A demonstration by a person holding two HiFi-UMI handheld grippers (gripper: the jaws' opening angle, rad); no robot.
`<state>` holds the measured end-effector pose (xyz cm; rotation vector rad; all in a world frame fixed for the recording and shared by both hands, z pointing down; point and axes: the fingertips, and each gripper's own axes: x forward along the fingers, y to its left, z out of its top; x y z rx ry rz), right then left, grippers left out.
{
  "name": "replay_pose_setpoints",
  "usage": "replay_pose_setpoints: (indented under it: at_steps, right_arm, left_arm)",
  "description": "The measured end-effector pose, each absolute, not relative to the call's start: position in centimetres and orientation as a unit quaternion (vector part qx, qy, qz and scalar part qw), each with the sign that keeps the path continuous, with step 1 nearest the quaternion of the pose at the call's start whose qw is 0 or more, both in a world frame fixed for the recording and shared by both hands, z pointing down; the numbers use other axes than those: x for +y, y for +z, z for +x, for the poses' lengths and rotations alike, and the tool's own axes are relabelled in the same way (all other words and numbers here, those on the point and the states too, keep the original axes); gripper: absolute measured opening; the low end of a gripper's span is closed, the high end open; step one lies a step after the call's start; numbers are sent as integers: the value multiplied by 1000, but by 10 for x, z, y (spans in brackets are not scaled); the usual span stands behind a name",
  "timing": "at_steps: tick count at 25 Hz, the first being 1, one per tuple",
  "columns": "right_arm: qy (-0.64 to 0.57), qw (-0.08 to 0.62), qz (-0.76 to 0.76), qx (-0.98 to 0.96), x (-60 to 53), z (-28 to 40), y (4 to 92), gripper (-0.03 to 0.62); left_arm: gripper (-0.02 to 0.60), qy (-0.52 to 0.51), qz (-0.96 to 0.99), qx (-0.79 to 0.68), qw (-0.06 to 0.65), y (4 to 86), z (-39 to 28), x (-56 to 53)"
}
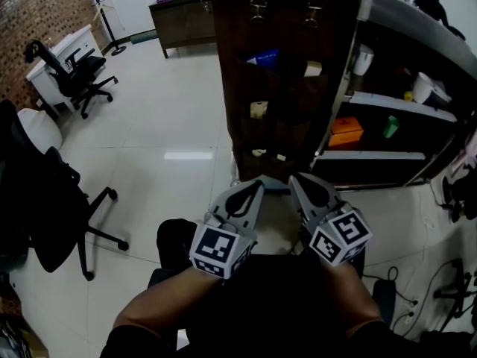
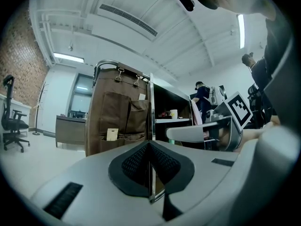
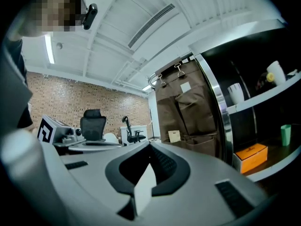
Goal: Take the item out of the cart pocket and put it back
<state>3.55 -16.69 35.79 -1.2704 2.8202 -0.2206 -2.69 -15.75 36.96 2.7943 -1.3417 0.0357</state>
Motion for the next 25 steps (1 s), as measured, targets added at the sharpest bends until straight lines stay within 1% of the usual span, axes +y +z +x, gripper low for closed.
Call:
replay_pose_setpoints:
  at_steps: [25]
  right_arm:
    - [-68, 10, -406, 911, -169, 32, 359, 11]
  left_arm:
    - [0, 13, 901, -433, 22, 371, -27, -160]
